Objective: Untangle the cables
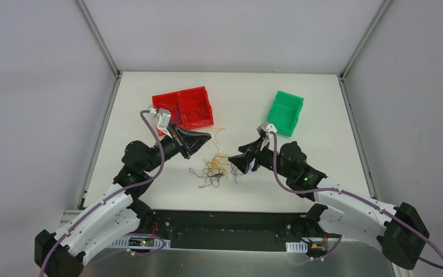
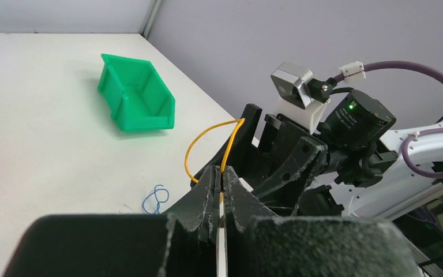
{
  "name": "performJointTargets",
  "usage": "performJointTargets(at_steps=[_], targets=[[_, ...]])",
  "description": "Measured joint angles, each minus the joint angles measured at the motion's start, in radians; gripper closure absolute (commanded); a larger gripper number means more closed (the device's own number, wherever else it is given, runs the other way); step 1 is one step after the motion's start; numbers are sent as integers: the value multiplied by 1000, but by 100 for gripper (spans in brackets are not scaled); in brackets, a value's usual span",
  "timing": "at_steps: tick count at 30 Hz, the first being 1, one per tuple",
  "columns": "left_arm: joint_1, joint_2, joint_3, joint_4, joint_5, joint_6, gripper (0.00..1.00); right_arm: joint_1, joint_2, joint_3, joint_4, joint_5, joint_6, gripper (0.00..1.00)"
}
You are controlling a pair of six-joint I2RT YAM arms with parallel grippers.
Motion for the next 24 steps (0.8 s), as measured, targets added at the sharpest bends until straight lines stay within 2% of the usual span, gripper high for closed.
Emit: performJointTargets(at_steps=[4, 7, 8, 10, 12, 13, 14, 18, 20, 22, 24], targets=[[0, 16, 2, 23, 26, -14, 100, 18, 10, 0, 31, -113, -7, 33], [0, 23, 3, 30, 42, -18, 100, 50, 48, 5, 27, -135, -22, 36], [0, 26, 3, 34, 43, -20, 100, 58, 61, 9, 23, -136, -25, 39], [0, 29, 3, 39, 46, -26, 100, 69, 92, 21, 11, -135, -27, 54], [0, 33, 3, 45, 46, -30, 100, 73, 124, 41, -1, -134, -28, 77], [0, 36, 3, 48, 46, -33, 100, 73, 136, 50, -4, -134, -31, 96], [0, 41, 3, 51, 45, -35, 100, 74, 149, 60, -7, -132, -26, 100], [0, 103, 13, 37, -17, -36, 98, 76, 162, 77, -12, -101, 11, 100], [0, 160, 27, 5, -78, -36, 75, 72, 146, 75, -11, -80, 43, 100], [2, 222, 47, -24, -102, -35, 40, 59, 114, 69, -7, -68, 74, 100], [2, 321, 95, -64, -96, -31, 11, 31, 67, 54, 0, -58, 117, 100]])
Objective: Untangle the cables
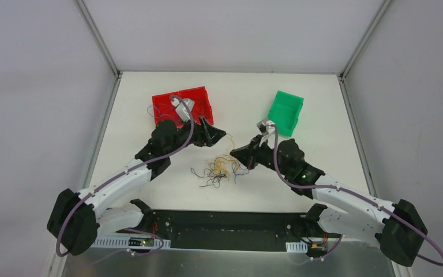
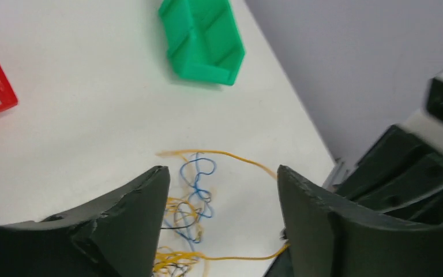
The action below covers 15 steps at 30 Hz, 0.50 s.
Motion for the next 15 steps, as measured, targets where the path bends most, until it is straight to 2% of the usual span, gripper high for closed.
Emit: performJointTargets(at_steps=[2, 6, 9, 11, 15], targets=[[0, 86, 43, -30, 12, -4, 6, -40, -47, -19, 8, 19, 49, 100], [0, 138, 67, -78, 35, 5, 7, -114, -112, -62, 19, 79, 141, 100], [0, 131, 69, -97, 72, 46, 13, -165, -141, -96, 21, 133, 211, 100], [0, 131, 76, -101, 109, 81, 20, -197, -144, -108, 21, 162, 253, 100], [-9, 133, 89, -97, 148, 193, 23, -231, -143, -111, 21, 197, 310, 100]])
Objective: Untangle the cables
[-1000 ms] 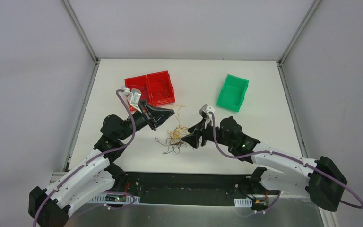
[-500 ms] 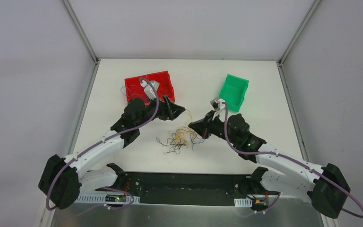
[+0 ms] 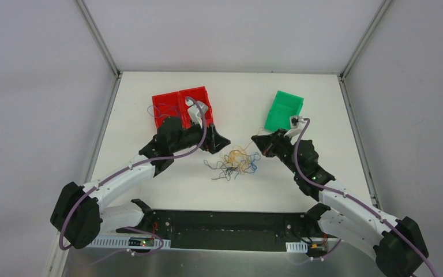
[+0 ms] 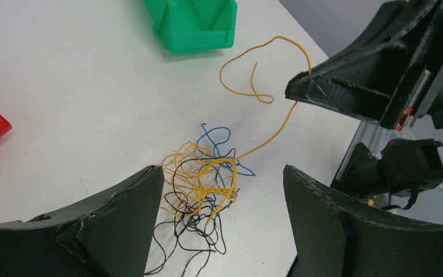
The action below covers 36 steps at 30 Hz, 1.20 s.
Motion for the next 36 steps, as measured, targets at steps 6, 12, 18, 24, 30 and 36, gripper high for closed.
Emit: performJointTargets(at_steps=[6, 12, 18, 24, 30, 36], targets=[[-43, 0, -53, 80, 18, 175, 32, -29, 0, -8, 0, 27, 61, 100], [-111, 111, -32, 80, 18, 301, 32, -38, 0, -10, 0, 30, 93, 100], [-130, 256, 54, 7, 10, 376, 45, -45, 0, -10, 0, 35, 111, 100], [-132, 299, 114, -70, -24, 404, 59, -51, 0, -13, 0, 38, 120, 100], [-152, 315, 150, -132, -38, 426, 65, -58, 0, -13, 0, 47, 125, 100], [-244, 343, 209, -229, -117, 498, 100, -62, -23, -27, 0, 80, 126, 100]])
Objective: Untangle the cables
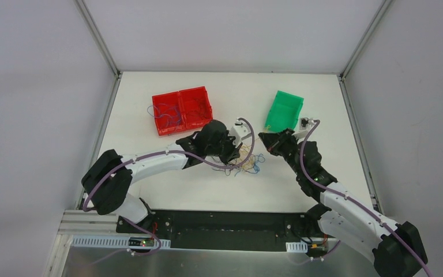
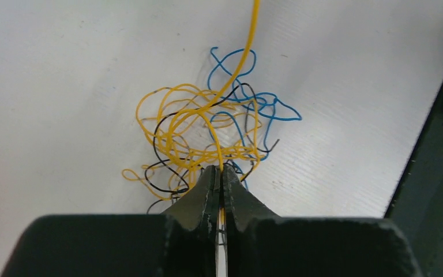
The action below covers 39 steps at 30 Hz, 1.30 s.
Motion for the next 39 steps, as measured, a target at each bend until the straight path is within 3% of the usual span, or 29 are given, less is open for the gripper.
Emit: performJointTargets(at_steps=[6, 10, 17, 29, 30, 33, 34, 37, 39], targets=[[-6, 13, 19, -18, -190, -1, 100, -4, -74, -19, -51, 119, 0, 100], [45, -103, -73, 14, -281, -66, 100, -12, -204, -33, -143, 291, 1, 100], [223, -323, -192, 93, -362, -260, 100, -19, -416, -38, -367, 615, 40, 100], [221, -341, -198, 93, -389, -502, 100, 11, -524, 13, -692, 802, 250, 100], [222, -344, -203, 101, -383, -508, 97, 11, -534, 13, -691, 801, 237, 100], [243, -364, -241, 166, -304, -489, 54, 8, -534, 10, -624, 780, 154, 100], [257, -367, -250, 180, -261, -475, 47, 0, -524, 9, -600, 776, 119, 100], [300, -346, -255, 192, -156, -446, 35, -25, -464, 9, -533, 732, 29, 100], [312, -320, -254, 207, -100, -433, 33, -31, -397, 11, -486, 666, -20, 100]])
